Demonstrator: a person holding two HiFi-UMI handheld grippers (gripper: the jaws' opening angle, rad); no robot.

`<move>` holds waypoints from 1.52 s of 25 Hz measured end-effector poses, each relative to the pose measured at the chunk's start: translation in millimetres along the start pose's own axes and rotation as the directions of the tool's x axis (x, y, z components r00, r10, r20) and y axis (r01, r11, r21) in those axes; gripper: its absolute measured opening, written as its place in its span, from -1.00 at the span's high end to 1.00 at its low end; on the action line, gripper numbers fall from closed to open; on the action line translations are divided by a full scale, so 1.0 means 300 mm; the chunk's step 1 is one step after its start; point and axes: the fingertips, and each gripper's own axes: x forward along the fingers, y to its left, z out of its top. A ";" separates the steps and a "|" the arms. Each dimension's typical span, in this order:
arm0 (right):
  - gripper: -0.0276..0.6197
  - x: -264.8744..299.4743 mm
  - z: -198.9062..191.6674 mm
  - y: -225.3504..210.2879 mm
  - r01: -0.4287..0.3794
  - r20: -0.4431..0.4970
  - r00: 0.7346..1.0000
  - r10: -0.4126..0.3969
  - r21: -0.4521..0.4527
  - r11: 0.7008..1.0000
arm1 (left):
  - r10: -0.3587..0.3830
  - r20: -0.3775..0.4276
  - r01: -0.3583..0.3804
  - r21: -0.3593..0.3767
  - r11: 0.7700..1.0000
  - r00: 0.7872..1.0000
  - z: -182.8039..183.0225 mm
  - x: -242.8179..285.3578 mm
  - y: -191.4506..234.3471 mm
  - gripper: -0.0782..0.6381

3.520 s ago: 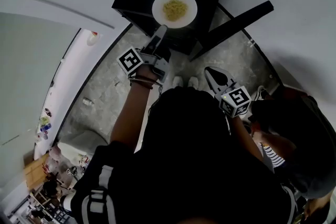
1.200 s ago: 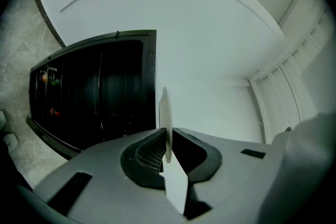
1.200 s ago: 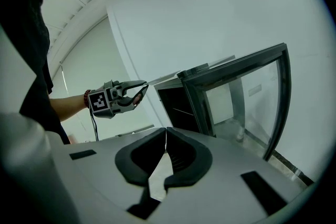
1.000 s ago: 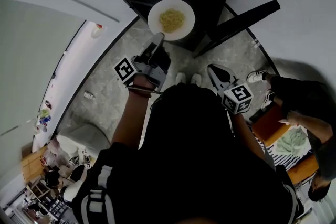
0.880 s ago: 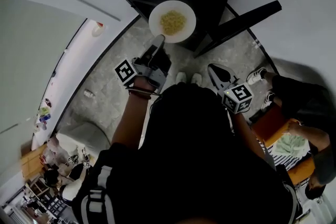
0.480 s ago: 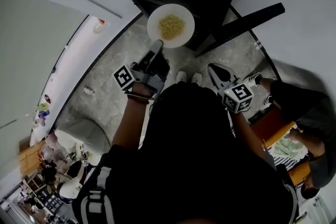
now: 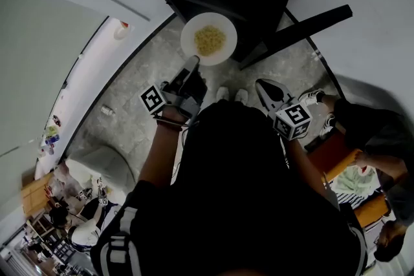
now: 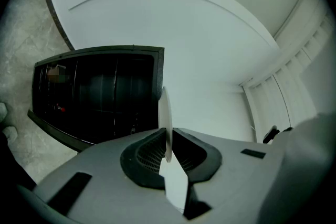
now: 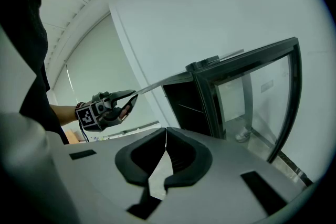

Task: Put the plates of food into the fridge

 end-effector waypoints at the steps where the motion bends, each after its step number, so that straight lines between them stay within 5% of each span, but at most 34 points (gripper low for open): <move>1: 0.84 -0.002 -0.003 0.000 0.002 0.000 1.000 -0.002 -0.001 1.000 | 0.003 -0.002 -0.003 0.000 1.000 1.000 0.001 -0.006 0.013 0.64; 11: 0.84 -0.019 -0.006 -0.012 0.028 0.000 1.000 -0.028 0.006 1.000 | -0.002 -0.035 0.004 0.044 0.999 0.999 0.006 -0.008 0.124 0.64; 38: 0.84 -0.064 -0.016 -0.034 0.113 0.004 0.994 -0.113 0.033 0.993 | 0.031 -0.101 -0.030 0.012 0.999 0.994 0.059 0.109 0.442 0.65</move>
